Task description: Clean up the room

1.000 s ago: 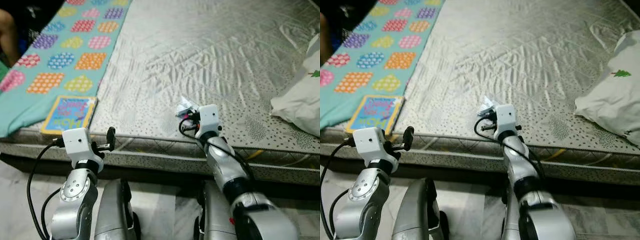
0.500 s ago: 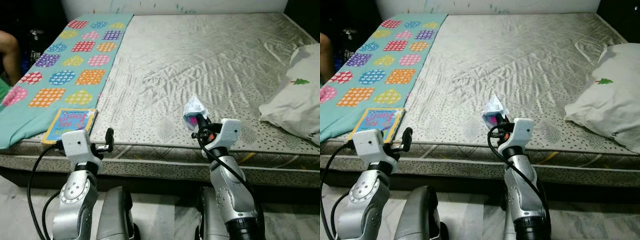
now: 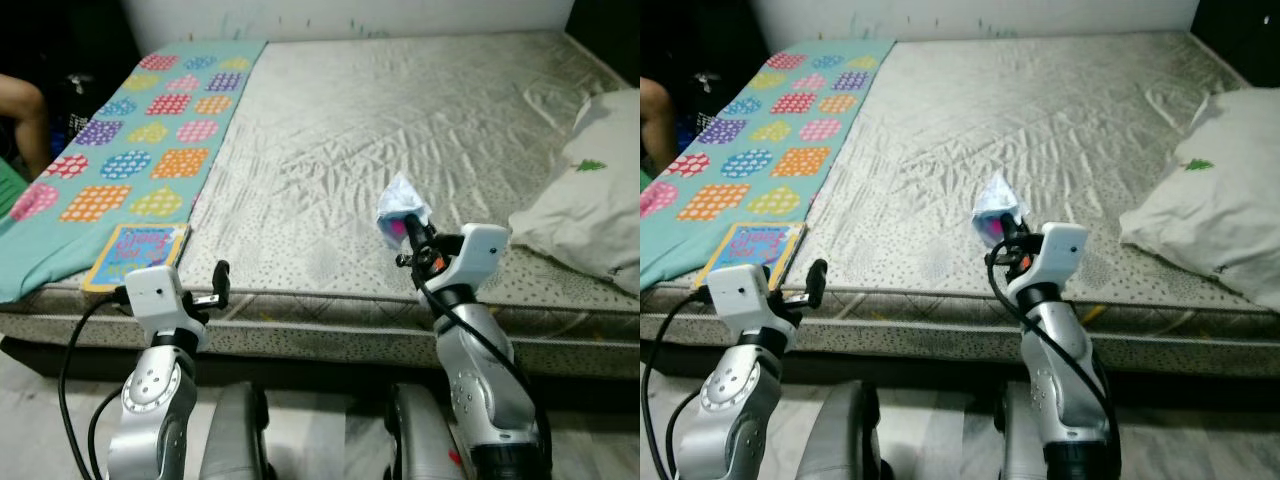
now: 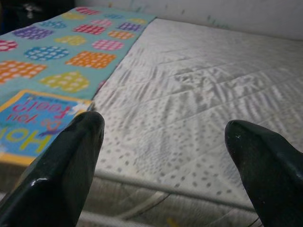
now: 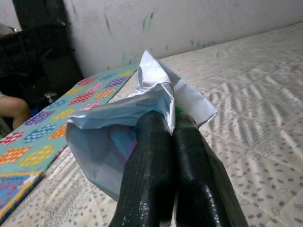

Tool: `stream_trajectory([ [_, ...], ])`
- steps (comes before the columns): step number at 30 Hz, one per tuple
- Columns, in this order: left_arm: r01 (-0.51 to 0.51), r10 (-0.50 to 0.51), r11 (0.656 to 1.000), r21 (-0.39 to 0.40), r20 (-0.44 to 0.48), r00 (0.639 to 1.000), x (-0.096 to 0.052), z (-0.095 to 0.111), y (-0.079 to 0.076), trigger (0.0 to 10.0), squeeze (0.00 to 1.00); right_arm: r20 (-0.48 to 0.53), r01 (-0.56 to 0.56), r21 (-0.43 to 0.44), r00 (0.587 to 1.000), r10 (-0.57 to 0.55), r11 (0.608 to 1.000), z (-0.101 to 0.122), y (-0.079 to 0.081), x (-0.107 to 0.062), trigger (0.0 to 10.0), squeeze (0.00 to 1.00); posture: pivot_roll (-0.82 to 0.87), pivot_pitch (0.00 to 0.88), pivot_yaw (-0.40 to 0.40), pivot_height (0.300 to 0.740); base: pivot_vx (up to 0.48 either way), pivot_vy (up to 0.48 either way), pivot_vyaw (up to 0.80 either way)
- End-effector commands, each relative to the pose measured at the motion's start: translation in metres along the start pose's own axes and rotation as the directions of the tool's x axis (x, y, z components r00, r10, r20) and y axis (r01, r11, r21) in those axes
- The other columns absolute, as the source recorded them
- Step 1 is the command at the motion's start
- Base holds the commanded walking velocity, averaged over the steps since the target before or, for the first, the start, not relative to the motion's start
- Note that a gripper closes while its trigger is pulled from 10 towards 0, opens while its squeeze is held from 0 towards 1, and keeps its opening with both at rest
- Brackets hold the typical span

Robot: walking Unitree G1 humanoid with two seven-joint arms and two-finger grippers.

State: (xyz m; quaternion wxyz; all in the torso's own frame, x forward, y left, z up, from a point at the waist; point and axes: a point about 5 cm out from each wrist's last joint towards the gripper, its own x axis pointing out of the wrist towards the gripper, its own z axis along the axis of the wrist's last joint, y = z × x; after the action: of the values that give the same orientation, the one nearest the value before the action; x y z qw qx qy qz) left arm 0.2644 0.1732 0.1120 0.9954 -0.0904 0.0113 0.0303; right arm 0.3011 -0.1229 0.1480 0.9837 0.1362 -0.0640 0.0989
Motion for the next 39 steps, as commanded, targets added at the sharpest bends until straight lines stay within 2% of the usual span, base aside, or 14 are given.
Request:
stream_trajectory([
  [1, 0.002, -0.002, 1.0, 0.012, 0.015, 1.0, 0.001, 0.004, 0.002, 10.0, 0.0, 0.022, -0.02, 0.003, 1.0, 0.02, 1.0, 0.007, 0.007, 0.002, 10.0, 0.0, -0.14, 0.056, 0.075, 0.656, 0.0, 0.0, 0.0],
  [5, 0.006, -0.006, 1.0, 0.013, 0.016, 1.0, 0.001, 0.004, 0.002, 10.0, 0.0, 0.015, -0.014, -0.004, 1.0, 0.014, 1.0, 0.007, 0.007, 0.001, 10.0, 0.0, -0.14, 0.058, 0.077, 0.675, 0.0, 0.0, 0.0],
  [6, 0.009, -0.009, 1.0, 0.014, 0.015, 1.0, 0.002, 0.004, 0.002, 10.0, 0.0, 0.008, -0.001, -0.041, 1.0, 0.001, 0.999, 0.006, 0.005, 0.0, 10.0, 0.0, -0.14, 0.058, 0.077, 0.675, 0.0, 0.0, 0.0],
  [8, 0.011, -0.011, 1.0, 0.015, 0.014, 1.0, 0.002, 0.004, 0.001, 10.0, 0.0, 0.009, 0.0, -0.062, 1.0, 0.001, 0.998, 0.005, 0.004, -0.002, 10.0, 0.0, -0.14, 0.061, 0.08, 0.675, 0.0, 0.0, 0.0],
  [13, 0.018, -0.018, 1.0, 0.016, 0.009, 1.0, 0.002, 0.003, -0.001, 10.0, 0.0, 0.014, -0.035, -0.063, 0.999, 0.036, 0.997, 0.005, 0.007, -0.005, 10.0, 0.0, -0.15, 0.063, 0.083, 0.675, 0.0, 0.0, 0.0],
  [17, 0.021, -0.022, 1.0, 0.017, 0.006, 1.0, 0.003, 0.002, -0.001, 10.0, 0.0, 0.026, -0.025, -0.062, 0.999, 0.027, 0.998, 0.009, 0.006, -0.003, 10.0, 0.0, -0.15, 0.061, 0.084, 0.71, 0.0, 0.0, 0.0],
  [24, 0.024, -0.024, 1.0, 0.018, 0.003, 1.0, 0.003, 0.002, -0.001, 10.0, 0.0, 0.026, -0.009, -0.067, 1.0, 0.011, 0.998, 0.009, 0.003, -0.003, 10.0, 0.0, -0.15, 0.06, 0.084, 0.74, 0.0, 0.0, 0.0],
  [39, 0.035, -0.035, 0.999, 0.009, -0.005, 0.999, 0.005, -0.003, -0.002, 10.0, 0.0, 0.006, 0.025, -0.08, 1.0, -0.025, 0.996, 0.001, -0.006, -0.006, 10.0, 0.0, -0.15, 0.04, 0.087, 0.74, 0.0, 0.0, 0.0],
])
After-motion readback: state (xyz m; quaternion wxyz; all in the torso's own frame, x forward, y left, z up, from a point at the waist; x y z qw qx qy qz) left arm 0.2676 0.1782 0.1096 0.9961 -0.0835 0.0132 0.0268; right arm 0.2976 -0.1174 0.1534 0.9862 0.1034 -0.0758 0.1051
